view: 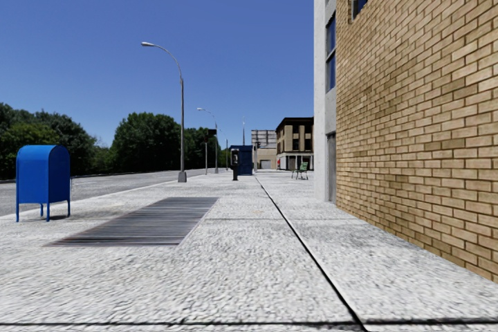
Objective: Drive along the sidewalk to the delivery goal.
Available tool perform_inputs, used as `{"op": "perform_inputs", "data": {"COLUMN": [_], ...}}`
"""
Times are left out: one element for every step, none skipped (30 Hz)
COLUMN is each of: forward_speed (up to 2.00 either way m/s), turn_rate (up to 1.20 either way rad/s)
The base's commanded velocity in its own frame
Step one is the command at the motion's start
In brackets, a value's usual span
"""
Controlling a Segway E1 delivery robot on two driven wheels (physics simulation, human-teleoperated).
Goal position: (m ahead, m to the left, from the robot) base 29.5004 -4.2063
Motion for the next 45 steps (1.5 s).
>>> {"op": "perform_inputs", "data": {"forward_speed": [2.0, 2.0, 2.0, 2.0, 2.0, 2.0, 2.0, 2.0, 2.0, 2.0, 2.0, 2.0, 2.0, 2.0, 2.0, 2.0, 2.0, 2.0, 2.0, 2.0, 2.0, 2.0, 2.0, 2.0, 2.0, 2.0, 2.0, 2.0, 2.0, 2.0, 2.0, 2.0, 2.0, 2.0, 2.0, 2.0, 2.0, 2.0, 2.0, 2.0, 2.0, 2.0, 2.0, 2.0, 2.0], "turn_rate": [-0.38, -0.38, -0.38, -0.38, -0.38, -0.31, -0.05, 0.0, 0.0, 0.0, 0.0, 0.0, 0.0, 0.0, 0.0, 0.0, 0.0, 0.0, 0.0, 0.0, 0.0, 0.0, 0.0, 0.0, 0.0, 0.0, 0.0, 0.0, 0.0, 0.0, 0.0, 0.0, 0.0, 0.0, 0.0, 0.0, 0.0, 0.0, 0.0, 0.0, 0.0, 0.0, 0.0, 0.0, 0.0]}}
